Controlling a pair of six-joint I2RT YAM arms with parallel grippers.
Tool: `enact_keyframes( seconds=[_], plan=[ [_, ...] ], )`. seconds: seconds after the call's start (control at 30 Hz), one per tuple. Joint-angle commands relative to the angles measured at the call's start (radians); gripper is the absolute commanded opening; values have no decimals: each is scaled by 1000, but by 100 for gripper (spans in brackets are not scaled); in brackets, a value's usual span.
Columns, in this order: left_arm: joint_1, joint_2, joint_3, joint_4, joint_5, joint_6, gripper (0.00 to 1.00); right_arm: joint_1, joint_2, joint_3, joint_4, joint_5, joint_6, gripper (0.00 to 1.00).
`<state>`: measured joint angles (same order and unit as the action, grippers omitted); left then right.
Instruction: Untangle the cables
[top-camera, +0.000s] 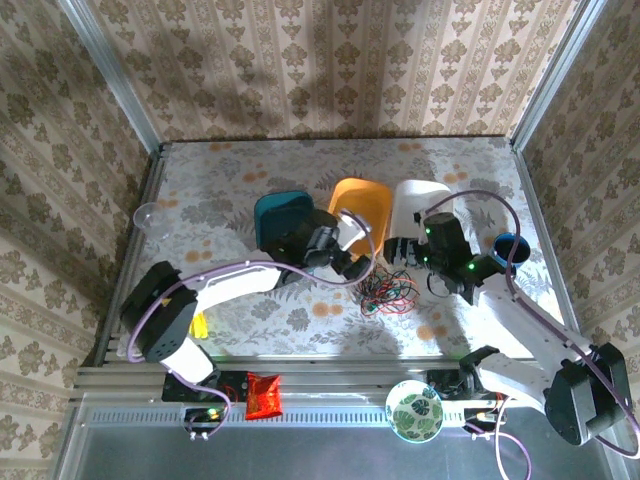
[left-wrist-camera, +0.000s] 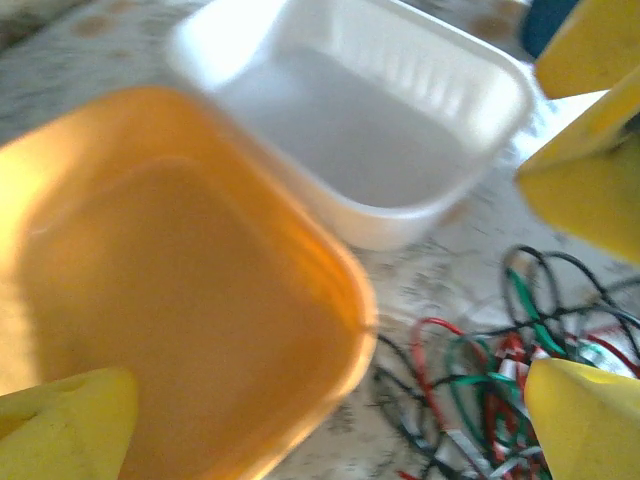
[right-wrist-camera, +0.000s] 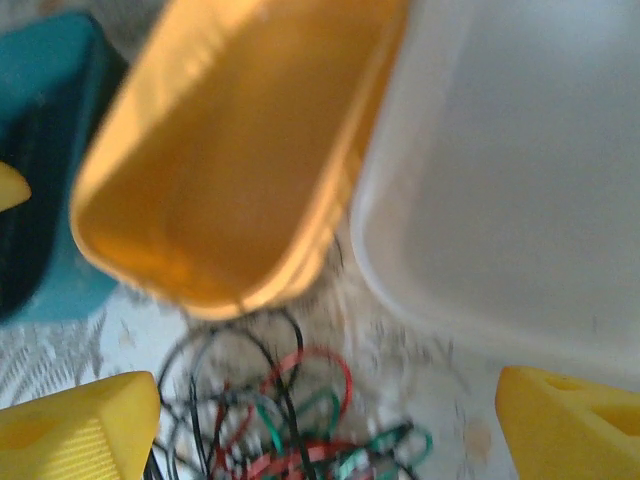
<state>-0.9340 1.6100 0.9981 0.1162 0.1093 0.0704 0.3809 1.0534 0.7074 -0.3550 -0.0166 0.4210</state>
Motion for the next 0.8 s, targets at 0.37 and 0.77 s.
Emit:
enact_keyframes(
  seconds=[0.37, 0.77],
  plan=[
    [-1, 177, 145, -100, 150, 64, 100, 3, 77, -36, -269, -86, 34, 81],
    [-27, 215, 157, -84, -9, 57, 100, 3, 123, -2, -239, -100, 9, 56]
  ],
)
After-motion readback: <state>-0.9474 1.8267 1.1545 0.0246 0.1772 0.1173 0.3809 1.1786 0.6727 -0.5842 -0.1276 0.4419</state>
